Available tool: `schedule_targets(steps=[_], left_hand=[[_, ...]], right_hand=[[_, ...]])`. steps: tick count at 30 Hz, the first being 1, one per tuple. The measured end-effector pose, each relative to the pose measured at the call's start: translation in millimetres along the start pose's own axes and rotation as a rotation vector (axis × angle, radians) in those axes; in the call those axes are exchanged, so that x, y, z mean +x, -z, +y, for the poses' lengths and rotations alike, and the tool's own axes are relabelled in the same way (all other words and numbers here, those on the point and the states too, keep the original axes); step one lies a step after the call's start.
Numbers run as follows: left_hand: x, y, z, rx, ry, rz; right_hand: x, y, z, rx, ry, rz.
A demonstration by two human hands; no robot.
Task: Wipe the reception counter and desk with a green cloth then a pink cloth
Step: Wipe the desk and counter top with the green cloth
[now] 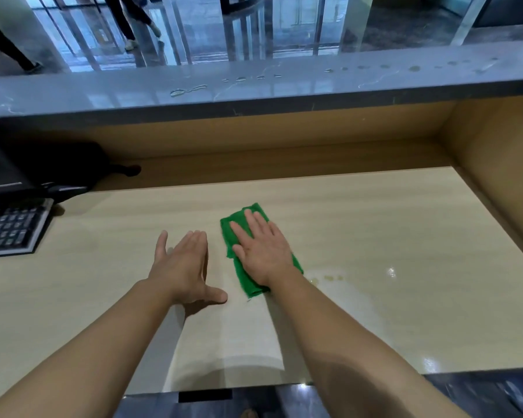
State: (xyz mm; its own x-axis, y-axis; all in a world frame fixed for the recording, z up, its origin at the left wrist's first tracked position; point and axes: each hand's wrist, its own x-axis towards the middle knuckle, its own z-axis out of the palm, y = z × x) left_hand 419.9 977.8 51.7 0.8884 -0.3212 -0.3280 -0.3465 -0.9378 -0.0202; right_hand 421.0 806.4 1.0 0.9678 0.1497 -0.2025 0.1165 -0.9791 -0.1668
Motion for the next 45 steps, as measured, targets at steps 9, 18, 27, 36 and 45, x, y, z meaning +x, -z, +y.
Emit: schedule_targets(steps=[9, 18, 27, 36, 45], left_hand=[[-22, 3, 20, 0.093, -0.061, -0.03], [-35, -6, 34, 0.182, -0.067, -0.084], [-63, -20, 26, 0.147, -0.08, -0.046], [-84, -25, 28, 0.159, -0.145, -0.005], [-79, -32, 32, 0.186, -0.12, -0.075]], right_hand=[[-54, 16, 145, 0.059, -0.436, 0.069], [-64, 20, 122, 0.235, -0.657, 0.021], [-64, -8, -18, 0.151, -0.384, 0.022], [-78, -23, -38, 0.062, -0.087, 0.003], [-146, -14, 90, 0.05, -0.465, 0.106]])
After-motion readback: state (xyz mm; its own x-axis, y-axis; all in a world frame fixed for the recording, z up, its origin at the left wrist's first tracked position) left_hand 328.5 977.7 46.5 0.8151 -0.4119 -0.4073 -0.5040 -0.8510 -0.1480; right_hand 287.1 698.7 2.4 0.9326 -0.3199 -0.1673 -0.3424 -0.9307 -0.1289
